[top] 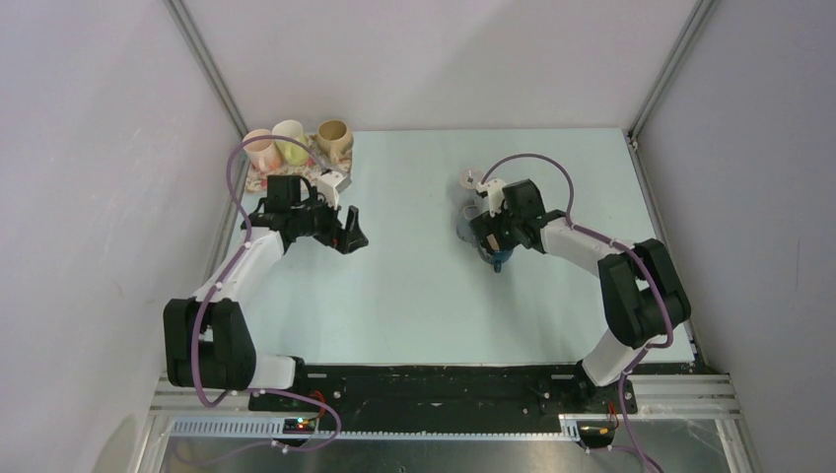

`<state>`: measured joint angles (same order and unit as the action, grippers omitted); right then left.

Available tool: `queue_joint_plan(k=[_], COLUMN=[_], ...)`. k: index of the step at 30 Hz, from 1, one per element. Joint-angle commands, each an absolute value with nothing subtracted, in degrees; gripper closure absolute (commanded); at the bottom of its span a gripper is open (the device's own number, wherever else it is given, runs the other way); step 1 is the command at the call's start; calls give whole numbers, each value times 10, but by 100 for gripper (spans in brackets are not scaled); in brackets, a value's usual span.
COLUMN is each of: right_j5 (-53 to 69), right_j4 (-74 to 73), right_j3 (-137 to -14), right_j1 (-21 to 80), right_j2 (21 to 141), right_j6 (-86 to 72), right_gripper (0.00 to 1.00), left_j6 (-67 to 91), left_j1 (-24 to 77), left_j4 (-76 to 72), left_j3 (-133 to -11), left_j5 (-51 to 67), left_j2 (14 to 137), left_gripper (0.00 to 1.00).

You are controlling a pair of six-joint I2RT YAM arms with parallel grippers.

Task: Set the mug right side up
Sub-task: Turn over the cup at the center of the board.

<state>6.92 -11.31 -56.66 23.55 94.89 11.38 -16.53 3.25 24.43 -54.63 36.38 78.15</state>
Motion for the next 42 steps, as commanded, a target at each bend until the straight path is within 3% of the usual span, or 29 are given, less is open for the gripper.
queue_joint_plan(k=[1, 10, 14, 16, 20, 22, 24, 27, 42], right_j5=[60, 71, 81, 87, 96, 97, 101, 112, 160], right_j4=[-152, -165, -176, -179, -182, -181, -181, -181, -149], right_j3=[-594, -595, -600, -604, -607, -608, -608, -610, -611], right_j1=[236, 233, 233, 232, 233, 233, 233, 234, 234], right_j2=[966, 968, 965, 960, 944, 934, 917, 894, 751], right_j6=[121, 133, 141, 142, 141, 140, 140, 143, 143], right_gripper=[1, 6, 16, 29, 74, 89, 96, 100, 100], left_j6=[-164, -164, -164, -164, -164, -164, -164, -163, -160], left_j1=[33, 33, 33, 33, 33, 33, 33, 33, 33], left_j4=[225, 226, 226, 225, 226, 226, 226, 225, 226], left_j3=[-548, -547, -547, -547, -547, -547, -547, -548, -550], left_j5=[370, 366, 365, 365, 366, 366, 366, 368, 368], left_j2=[776, 771, 771, 772, 775, 775, 776, 778, 775], left_gripper=[0, 0, 0, 0, 0, 0, 0, 0, 2])
